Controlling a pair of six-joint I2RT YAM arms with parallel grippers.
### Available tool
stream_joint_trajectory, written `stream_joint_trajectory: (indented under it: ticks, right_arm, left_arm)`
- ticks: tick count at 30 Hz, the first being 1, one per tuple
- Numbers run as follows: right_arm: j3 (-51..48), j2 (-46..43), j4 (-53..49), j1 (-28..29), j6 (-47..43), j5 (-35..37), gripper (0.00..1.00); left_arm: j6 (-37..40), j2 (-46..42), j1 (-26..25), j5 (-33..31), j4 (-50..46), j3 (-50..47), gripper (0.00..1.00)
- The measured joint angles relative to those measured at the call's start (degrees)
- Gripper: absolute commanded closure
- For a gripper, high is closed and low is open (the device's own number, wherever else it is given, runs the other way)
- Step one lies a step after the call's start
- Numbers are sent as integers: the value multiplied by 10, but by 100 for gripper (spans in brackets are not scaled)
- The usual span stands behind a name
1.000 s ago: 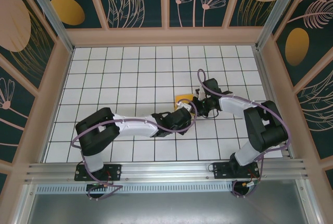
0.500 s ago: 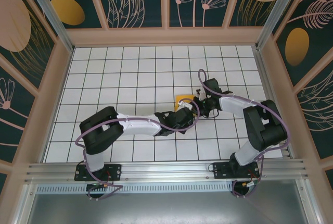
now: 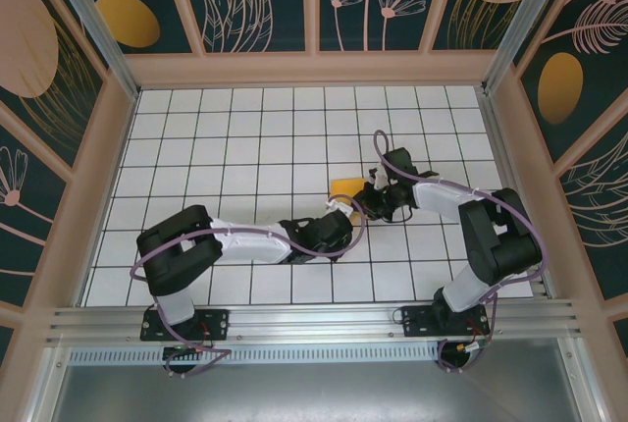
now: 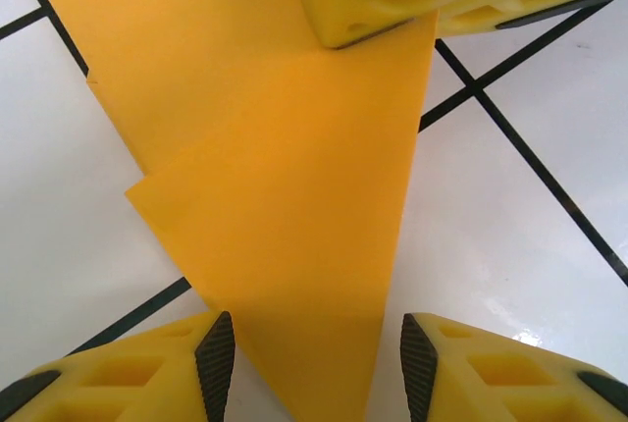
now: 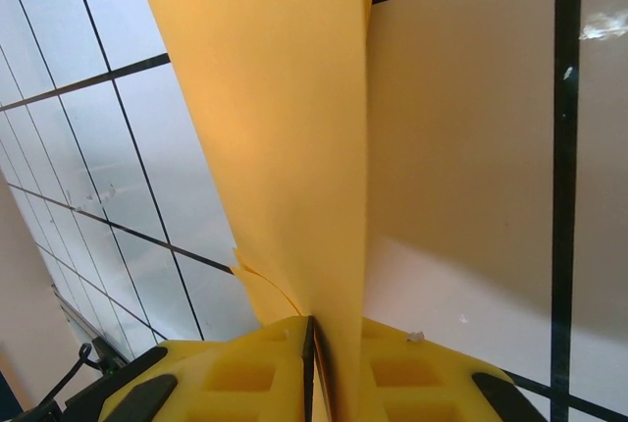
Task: Fold a paper plane with a square sheet of paper (fold left side to right side)
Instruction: Fold the wing for the fifth time at the center of the table.
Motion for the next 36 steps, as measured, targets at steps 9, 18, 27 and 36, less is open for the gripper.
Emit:
stream_joint_trajectory:
  ticks: [9,18,27,36]
  right_arm:
    - [0,0,0,0,3,-2,83]
    - [0,0,0,2,9,-4,82]
    - [0,0,0,2,9,-4,80]
    - [12,-4,-7,2,5,-2,63]
  left_arm:
    - [13,10,0,-6,-4,17,53]
    - [18,21,-1,-16,-4,38,69]
    - [21,22,-1,-15,-4,38,87]
    - [24,22,-1,-13,-4,38,100]
